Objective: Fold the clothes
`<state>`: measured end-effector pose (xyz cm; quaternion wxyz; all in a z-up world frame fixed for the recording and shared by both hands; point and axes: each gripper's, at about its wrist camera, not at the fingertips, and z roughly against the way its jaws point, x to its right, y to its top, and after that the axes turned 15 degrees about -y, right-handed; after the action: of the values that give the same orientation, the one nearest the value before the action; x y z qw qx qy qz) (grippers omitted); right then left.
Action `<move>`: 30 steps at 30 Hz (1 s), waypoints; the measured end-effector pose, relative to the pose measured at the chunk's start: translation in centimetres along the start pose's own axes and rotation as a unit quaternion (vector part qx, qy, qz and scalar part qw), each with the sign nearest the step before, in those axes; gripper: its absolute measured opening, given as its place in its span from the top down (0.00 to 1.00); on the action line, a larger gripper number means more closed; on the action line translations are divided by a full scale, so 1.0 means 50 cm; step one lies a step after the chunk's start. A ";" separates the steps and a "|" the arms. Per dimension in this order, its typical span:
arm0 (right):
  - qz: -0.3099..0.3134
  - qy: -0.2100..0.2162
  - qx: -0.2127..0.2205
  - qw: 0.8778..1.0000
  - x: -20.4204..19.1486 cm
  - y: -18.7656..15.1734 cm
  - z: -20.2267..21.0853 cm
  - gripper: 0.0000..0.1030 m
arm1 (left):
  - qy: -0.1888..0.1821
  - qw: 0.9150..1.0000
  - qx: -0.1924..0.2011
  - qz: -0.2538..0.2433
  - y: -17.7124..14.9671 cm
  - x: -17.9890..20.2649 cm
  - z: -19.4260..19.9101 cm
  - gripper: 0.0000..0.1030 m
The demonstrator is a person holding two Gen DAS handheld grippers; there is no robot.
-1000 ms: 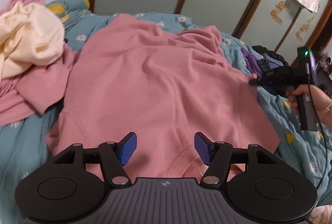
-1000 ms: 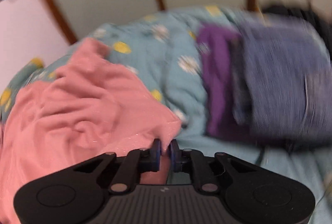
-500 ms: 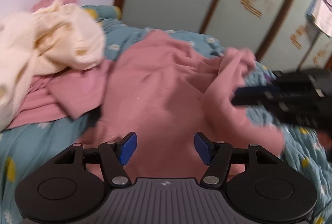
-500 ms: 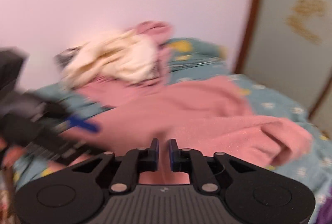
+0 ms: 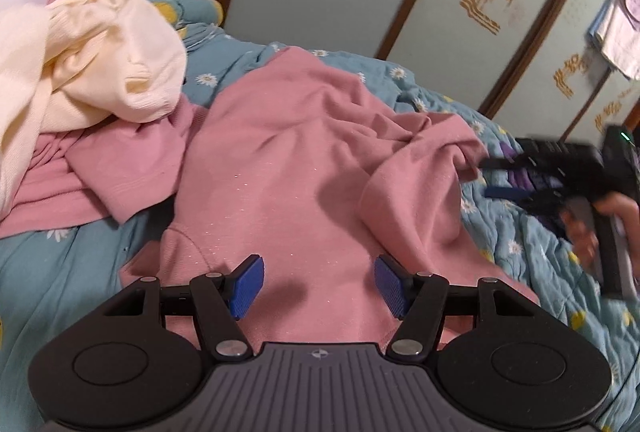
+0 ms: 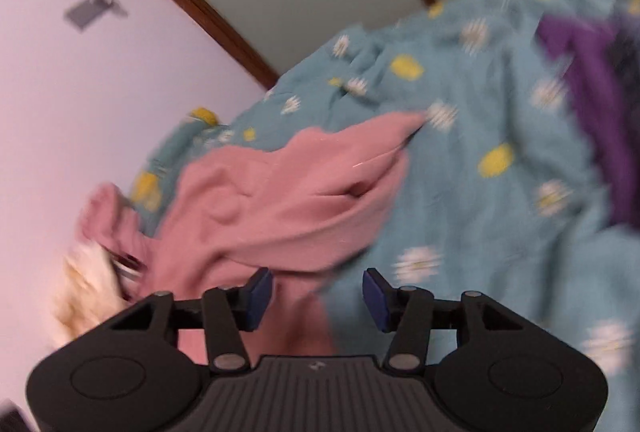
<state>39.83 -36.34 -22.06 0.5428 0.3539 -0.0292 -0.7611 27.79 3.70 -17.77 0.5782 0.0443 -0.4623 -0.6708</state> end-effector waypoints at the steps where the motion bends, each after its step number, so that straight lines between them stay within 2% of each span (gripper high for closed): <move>1: -0.009 -0.001 0.008 1.000 -0.009 0.006 -0.009 0.65 | 0.001 1.000 0.000 0.000 0.000 -0.001 -0.001 0.41; 2: -0.014 -0.005 0.023 1.000 -0.024 0.013 -0.016 0.92 | 0.001 1.000 0.000 0.002 -0.001 -0.003 -0.002 0.41; 4: 0.023 -0.032 0.069 0.997 -0.091 0.036 -0.016 0.92 | -0.001 1.000 0.000 0.004 -0.002 -0.004 -0.003 0.41; 6: 0.111 -0.047 0.103 0.987 -0.177 0.052 -0.013 0.92 | -0.002 1.000 0.001 0.002 -0.003 -0.005 -0.005 0.41; 8: 0.240 -0.034 0.132 0.961 -0.300 0.054 -0.002 0.92 | -0.002 1.000 -0.001 -0.002 -0.004 -0.006 -0.006 0.41; 10: 0.331 0.001 0.126 0.935 -0.384 0.045 0.010 0.90 | -0.002 1.000 -0.001 0.000 -0.004 -0.005 -0.006 0.41; 11: 0.356 0.007 0.119 0.927 -0.405 0.041 0.008 0.88 | -0.002 1.000 0.000 0.002 -0.003 -0.007 -0.004 0.41; 13: 0.395 0.000 0.112 0.912 -0.430 0.032 0.010 0.76 | -0.003 1.000 0.004 0.007 -0.002 -0.011 0.001 0.41; 15: 0.425 -0.015 0.114 0.898 -0.443 0.025 0.018 0.52 | -0.006 1.000 0.009 0.015 0.000 -0.013 0.004 0.41; 16: 0.410 -0.029 0.123 0.903 -0.427 0.033 0.023 0.51 | -0.008 1.000 0.012 0.018 0.000 -0.013 0.006 0.41; 18: 0.362 -0.056 0.128 0.922 -0.383 0.057 0.025 0.51 | -0.012 0.999 0.014 0.030 0.002 -0.018 0.008 0.41; 20: 0.323 -0.091 0.114 0.935 -0.340 0.079 0.003 0.51 | -0.014 0.999 0.015 0.031 0.003 -0.017 0.009 0.41; 23: 0.328 -0.124 0.094 0.932 -0.309 0.078 -0.031 0.51 | -0.012 0.999 0.017 0.027 0.003 -0.016 0.008 0.41; 25: 0.342 -0.109 0.076 0.930 -0.315 0.069 -0.056 0.51 | -0.010 0.999 0.015 0.026 0.003 -0.016 0.005 0.41; 27: 0.342 -0.088 0.032 0.935 -0.330 0.064 -0.096 0.52 | -0.008 1.000 0.008 0.028 0.001 -0.017 -0.006 0.41; 29: 0.336 -0.088 0.028 0.937 -0.355 0.060 -0.121 0.52 | -0.004 1.000 0.005 0.026 0.000 -0.018 -0.012 0.41; 30: 0.338 -0.083 0.032 0.937 -0.369 0.058 -0.129 0.64 | -0.003 1.000 0.004 0.025 -0.001 -0.020 -0.014 0.41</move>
<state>48.78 -19.74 -16.28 0.7520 0.2760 -0.2160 -0.5582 28.50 4.10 -18.65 0.5934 0.0330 -0.4672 -0.6546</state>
